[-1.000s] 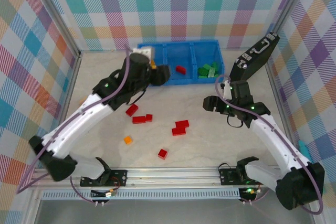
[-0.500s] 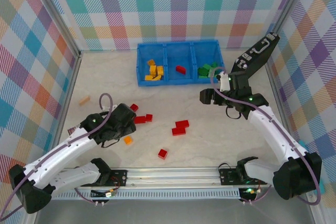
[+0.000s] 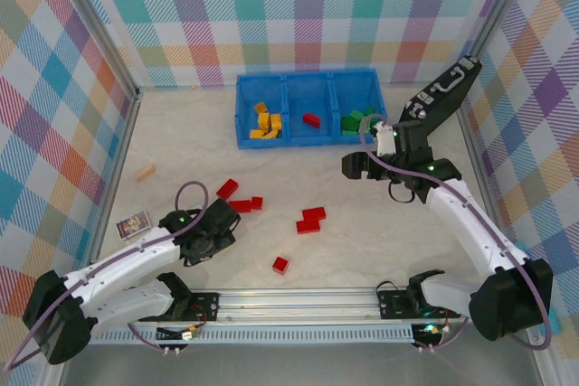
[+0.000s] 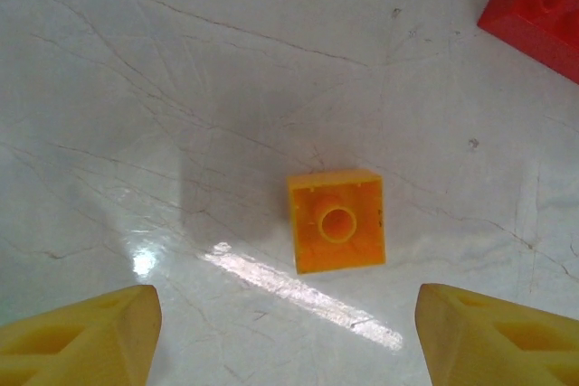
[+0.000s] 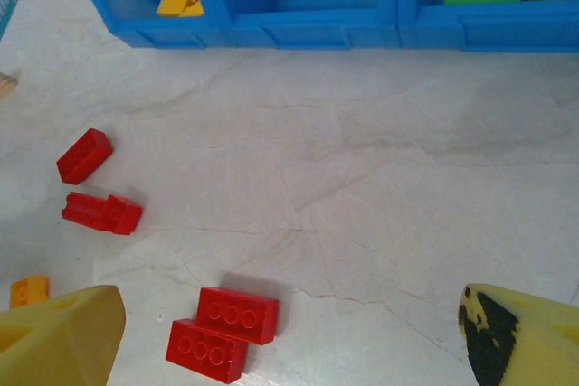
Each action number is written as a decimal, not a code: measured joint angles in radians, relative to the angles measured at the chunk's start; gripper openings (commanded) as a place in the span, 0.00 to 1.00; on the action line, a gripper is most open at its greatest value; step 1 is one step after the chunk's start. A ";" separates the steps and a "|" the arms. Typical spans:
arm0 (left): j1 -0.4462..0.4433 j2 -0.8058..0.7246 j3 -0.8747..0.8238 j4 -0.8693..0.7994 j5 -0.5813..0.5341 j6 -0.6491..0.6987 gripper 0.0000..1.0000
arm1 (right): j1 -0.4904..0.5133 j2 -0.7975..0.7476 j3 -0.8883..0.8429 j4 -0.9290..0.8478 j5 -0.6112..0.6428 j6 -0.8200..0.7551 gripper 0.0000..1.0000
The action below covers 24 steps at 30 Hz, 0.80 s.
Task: Sort the legos into containers by color
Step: Pick up the lego from the bottom-left of the table.
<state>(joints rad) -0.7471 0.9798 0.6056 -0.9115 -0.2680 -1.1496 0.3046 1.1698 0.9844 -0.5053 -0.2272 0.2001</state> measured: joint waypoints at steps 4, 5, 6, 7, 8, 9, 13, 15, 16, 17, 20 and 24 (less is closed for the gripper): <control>0.000 0.066 0.000 0.072 0.005 -0.011 0.75 | 0.000 0.001 0.021 0.005 -0.024 -0.005 0.95; 0.000 0.080 0.000 0.087 0.005 -0.011 0.75 | 0.000 0.001 0.024 0.008 -0.028 -0.007 0.95; 0.000 0.098 -0.001 0.106 0.005 -0.013 0.75 | 0.000 0.002 0.025 0.011 -0.033 -0.007 0.95; 0.000 0.116 -0.001 0.122 0.006 -0.013 0.74 | 0.000 0.003 0.026 0.013 -0.037 -0.007 0.95; 0.000 0.132 -0.001 0.134 0.006 -0.013 0.73 | 0.000 0.006 0.026 0.013 -0.038 -0.007 0.95; 0.000 0.153 -0.001 0.148 0.006 -0.013 0.71 | 0.000 0.008 0.026 0.013 -0.040 -0.007 0.95; 0.000 0.215 -0.001 0.186 0.017 -0.013 0.61 | 0.000 0.013 0.026 0.012 -0.038 -0.013 0.95; 0.000 0.238 -0.001 0.204 0.022 -0.011 0.56 | 0.000 0.013 0.027 0.012 -0.036 -0.019 0.95; 0.002 0.253 -0.001 0.214 0.024 -0.010 0.53 | 0.000 0.013 0.027 0.011 -0.036 -0.023 0.95; 0.003 0.265 -0.001 0.220 0.028 -0.009 0.51 | 0.000 0.013 0.027 0.012 -0.035 -0.023 0.95; 0.004 0.297 -0.008 0.243 0.041 -0.007 0.43 | 0.000 0.014 0.027 0.012 -0.035 -0.026 0.94; 0.004 0.316 -0.006 0.250 0.050 0.005 0.35 | 0.000 0.028 0.033 0.011 -0.031 -0.029 0.94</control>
<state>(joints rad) -0.7433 1.2957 0.5995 -0.6617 -0.2176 -1.1442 0.3046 1.1976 1.0172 -0.4942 -0.2584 0.1707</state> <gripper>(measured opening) 0.378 0.942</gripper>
